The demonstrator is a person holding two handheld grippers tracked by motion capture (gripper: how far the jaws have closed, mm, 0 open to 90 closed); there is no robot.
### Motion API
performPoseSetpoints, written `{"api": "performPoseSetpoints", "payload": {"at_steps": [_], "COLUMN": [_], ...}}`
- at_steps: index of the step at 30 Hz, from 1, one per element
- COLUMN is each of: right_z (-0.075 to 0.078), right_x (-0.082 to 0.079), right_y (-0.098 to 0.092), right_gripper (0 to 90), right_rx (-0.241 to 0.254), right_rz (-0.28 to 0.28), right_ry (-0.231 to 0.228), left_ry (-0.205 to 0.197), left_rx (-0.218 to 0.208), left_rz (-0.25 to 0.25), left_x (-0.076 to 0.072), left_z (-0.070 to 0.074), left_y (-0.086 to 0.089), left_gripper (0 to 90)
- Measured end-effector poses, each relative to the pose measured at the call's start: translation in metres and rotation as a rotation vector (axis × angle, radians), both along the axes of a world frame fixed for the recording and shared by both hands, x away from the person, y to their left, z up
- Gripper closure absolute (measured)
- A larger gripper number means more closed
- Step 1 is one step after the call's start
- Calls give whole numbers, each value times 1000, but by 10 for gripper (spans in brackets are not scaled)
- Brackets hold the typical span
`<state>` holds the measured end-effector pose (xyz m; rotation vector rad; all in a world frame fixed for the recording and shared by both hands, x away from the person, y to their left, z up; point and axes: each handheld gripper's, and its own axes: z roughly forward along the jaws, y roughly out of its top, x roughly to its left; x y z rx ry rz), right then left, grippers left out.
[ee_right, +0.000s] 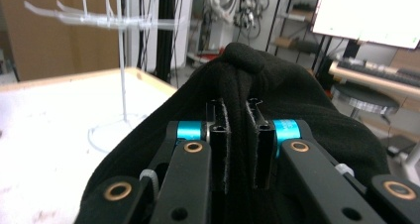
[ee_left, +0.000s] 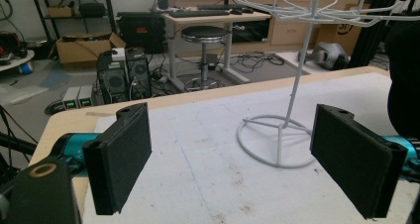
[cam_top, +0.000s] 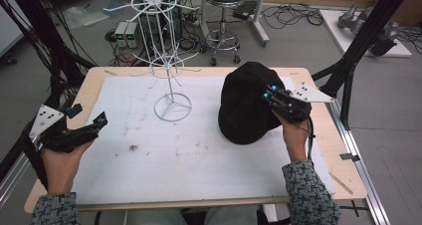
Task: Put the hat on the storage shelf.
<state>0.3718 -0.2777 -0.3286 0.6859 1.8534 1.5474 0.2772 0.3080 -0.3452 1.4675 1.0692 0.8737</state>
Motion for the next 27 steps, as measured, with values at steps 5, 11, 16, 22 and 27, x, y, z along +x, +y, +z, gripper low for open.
{"api": "performPoseSetpoints", "payload": {"at_steps": [5, 11, 16, 22, 27], "right_z": [15, 41, 69, 98, 120], "right_x": [0, -2, -4, -7, -10], "right_y": [-2, -6, -12, -13, -11], "right_gripper": [835, 835, 835, 835, 835], "right_rx": [21, 22, 51, 65, 90], "right_rz": [-1, 25, 44, 94, 132], "right_ry": [-17, -86, -130, -182, -222], "left_ry": [-4, -4, -3, -2, -4], "left_rx": [-3, -4, -2, 0, -6], "left_rz": [4, 5, 3, 3, 4], "left_x": [-1, -1, -1, -1, -2], "left_z": [1, 1, 2, 2, 2], "left_y": [2, 2, 1, 2, 2], "left_gripper": [163, 163, 163, 163, 163]}}
